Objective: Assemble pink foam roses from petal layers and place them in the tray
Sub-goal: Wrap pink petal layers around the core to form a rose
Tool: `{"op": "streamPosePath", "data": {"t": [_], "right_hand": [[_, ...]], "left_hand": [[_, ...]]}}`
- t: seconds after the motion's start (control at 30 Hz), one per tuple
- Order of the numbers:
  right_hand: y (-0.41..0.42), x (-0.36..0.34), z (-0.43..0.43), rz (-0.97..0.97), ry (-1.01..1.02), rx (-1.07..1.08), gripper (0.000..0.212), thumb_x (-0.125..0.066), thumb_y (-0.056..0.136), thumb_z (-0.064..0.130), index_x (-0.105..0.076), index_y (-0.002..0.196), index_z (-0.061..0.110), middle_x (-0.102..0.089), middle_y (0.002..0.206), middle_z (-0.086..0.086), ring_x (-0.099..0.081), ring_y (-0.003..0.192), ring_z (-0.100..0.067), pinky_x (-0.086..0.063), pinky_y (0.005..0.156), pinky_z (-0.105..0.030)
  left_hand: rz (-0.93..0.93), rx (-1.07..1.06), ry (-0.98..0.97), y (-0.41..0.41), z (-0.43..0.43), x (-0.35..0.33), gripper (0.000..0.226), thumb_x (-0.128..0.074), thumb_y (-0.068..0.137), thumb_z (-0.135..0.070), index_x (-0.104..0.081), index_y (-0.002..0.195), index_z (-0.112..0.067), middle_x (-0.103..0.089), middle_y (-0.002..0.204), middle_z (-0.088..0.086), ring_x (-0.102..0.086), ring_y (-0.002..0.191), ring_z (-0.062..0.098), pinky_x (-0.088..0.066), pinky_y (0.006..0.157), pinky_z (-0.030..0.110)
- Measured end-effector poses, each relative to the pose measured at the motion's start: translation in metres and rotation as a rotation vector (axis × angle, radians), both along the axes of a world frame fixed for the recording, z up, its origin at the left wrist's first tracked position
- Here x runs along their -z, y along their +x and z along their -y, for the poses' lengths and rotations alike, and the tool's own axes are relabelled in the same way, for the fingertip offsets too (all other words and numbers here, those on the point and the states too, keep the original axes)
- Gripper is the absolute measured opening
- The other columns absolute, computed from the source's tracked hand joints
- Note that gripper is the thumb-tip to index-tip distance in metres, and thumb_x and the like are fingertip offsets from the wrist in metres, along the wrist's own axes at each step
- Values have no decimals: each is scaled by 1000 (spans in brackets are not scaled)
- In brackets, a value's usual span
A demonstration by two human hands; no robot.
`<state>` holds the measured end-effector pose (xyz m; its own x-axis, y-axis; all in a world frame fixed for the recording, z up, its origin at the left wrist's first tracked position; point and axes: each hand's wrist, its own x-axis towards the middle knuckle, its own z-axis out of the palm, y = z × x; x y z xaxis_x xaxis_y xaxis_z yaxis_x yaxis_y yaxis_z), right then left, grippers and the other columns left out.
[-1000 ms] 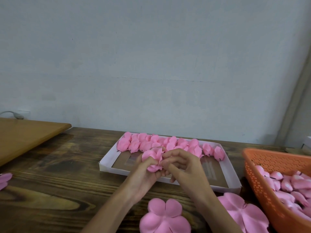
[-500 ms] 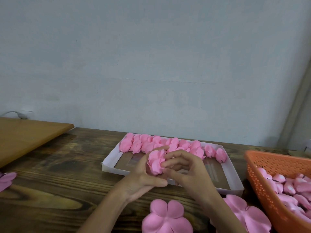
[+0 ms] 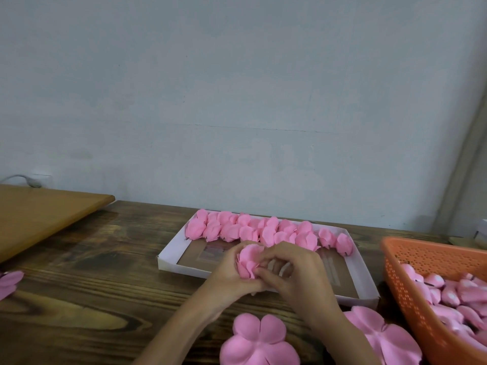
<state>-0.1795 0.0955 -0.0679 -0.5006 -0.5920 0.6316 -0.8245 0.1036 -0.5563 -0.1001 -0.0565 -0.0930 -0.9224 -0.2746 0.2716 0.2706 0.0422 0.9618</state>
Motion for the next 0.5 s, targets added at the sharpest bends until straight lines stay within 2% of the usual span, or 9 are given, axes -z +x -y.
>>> {"op": "streamPosePath", "data": {"t": [0.07, 0.13, 0.23, 0.3, 0.4, 0.5], "right_hand": [[-1, 1, 0, -59, 12, 15, 21, -91, 74, 20, -79, 84, 34, -65, 87, 20, -62, 74, -7, -50, 63, -19], [-3, 2, 1, -71, 2, 22, 20, -92, 73, 22, -80, 83, 34, -58, 99, 21, -60, 88, -6, -50, 69, -21], [-4, 0, 1, -107, -22, -15, 32, -89, 73, 15, -77, 93, 37, -56, 114, 22, -57, 106, -7, -46, 82, -14], [-5, 0, 0, -137, 10, -45, 43, -85, 74, 12, -72, 106, 38, -56, 115, 22, -57, 107, -7, -47, 82, -17], [-5, 2, 0, -162, 75, -66, 48, -80, 78, 10, -72, 115, 39, -57, 117, 23, -56, 110, -5, -49, 83, -17], [-6, 2, -1, -162, 71, -71, 43, -81, 80, 12, -75, 114, 39, -58, 117, 25, -56, 109, -3, -48, 80, -13]], "left_hand": [[-12, -21, -42, 0, -2, 0, 49, -93, 68, -11, -72, 112, -17, -76, 102, 8, -71, 92, 19, -57, 73, 30], [-21, -19, -55, 0, -3, 0, 40, -90, 70, -6, -72, 104, -15, -73, 91, 4, -66, 82, 15, -55, 66, 28], [-16, -30, -29, -1, -5, 2, 37, -84, 69, -2, -72, 101, -16, -69, 83, 3, -64, 75, 15, -54, 60, 28], [-25, -44, -48, -2, -6, 4, 42, -83, 68, -4, -75, 106, -19, -73, 87, 6, -68, 80, 17, -56, 63, 29], [-67, -57, -68, -3, -7, 7, 44, -82, 72, -4, -74, 113, -19, -75, 93, 12, -71, 84, 21, -58, 68, 33], [-85, -84, -86, -4, -6, 9, 50, -85, 75, -3, -72, 121, -16, -76, 111, 12, -73, 107, 29, -61, 86, 40]]}}
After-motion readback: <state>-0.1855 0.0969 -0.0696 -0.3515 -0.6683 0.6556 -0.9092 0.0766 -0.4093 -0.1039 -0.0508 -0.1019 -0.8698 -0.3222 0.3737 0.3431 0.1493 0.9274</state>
